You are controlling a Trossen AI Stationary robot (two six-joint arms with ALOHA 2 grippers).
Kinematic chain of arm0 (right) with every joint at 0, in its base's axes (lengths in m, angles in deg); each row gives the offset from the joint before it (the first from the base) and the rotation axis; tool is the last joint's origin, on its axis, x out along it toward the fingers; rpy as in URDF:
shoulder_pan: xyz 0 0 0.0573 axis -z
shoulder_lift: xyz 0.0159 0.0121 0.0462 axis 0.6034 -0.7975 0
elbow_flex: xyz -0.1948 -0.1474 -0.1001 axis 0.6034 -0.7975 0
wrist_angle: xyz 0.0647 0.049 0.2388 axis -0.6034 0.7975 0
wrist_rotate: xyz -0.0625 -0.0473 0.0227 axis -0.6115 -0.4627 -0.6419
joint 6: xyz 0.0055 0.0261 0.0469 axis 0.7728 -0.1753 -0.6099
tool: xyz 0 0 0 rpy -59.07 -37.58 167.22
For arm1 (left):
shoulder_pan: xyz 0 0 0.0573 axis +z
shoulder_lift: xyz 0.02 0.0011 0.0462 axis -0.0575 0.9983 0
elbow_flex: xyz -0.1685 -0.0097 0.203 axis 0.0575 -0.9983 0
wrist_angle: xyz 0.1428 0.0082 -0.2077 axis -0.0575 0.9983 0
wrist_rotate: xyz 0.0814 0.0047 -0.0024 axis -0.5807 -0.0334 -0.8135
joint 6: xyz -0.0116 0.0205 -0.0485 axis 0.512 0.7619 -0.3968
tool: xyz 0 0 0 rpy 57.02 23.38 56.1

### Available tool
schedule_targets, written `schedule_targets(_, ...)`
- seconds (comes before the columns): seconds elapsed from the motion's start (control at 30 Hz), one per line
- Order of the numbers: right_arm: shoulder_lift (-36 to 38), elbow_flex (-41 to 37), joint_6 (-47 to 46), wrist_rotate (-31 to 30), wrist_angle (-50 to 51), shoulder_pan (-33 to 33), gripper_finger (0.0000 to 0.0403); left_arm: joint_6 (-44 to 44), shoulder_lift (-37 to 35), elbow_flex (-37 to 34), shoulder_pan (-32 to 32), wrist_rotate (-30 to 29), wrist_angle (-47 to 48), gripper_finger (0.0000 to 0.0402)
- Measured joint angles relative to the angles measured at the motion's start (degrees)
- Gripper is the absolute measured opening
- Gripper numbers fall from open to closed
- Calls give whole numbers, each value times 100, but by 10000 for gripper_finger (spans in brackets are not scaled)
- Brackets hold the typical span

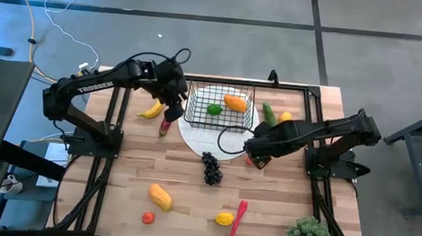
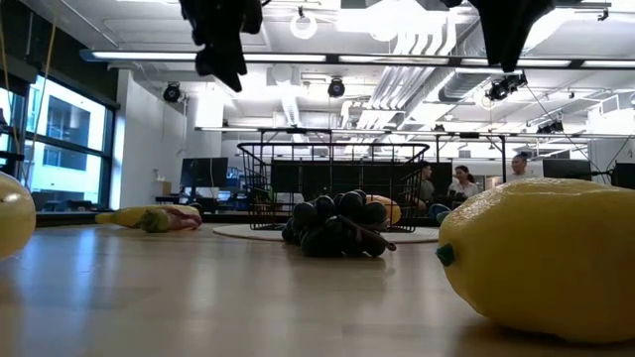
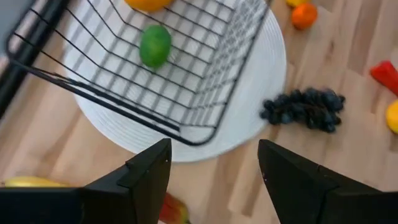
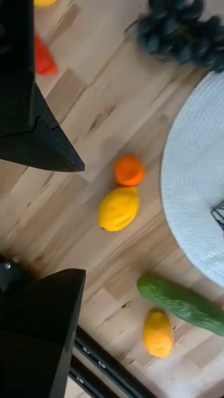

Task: Build produce basket
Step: Put the middle yellow lemon into the wire basket

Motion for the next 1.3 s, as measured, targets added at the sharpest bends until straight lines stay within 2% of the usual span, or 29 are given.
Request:
schedule_targets(0.23,2,-250,348,156,-26,-263,250,-131,-7,-2,-501,-170,357,227)
schedule_targets(0.37,2,-416,328,158,-10,-484,250,-283,-5,-2,-761,-486,369,227)
schedule_targets(0.57,79,-790,108,135,-39,-715,250,-637,-5,-2,-1069,-512,664,227)
schedule_targets(0.77,623,-1560,-349,162,-286,-912,250,-897,-5,-2,-1423,-1069,1134,227)
schedule_targets(1.0,1496,-2498,-580,457,-1318,-941,250,-1186,-5,-4,-1761,-1471,1544,227)
schedule_targets(1.3,1550,-2901,560,435,-2155,-780,250,-1344,-3,-4,-2068,-1484,1567,227)
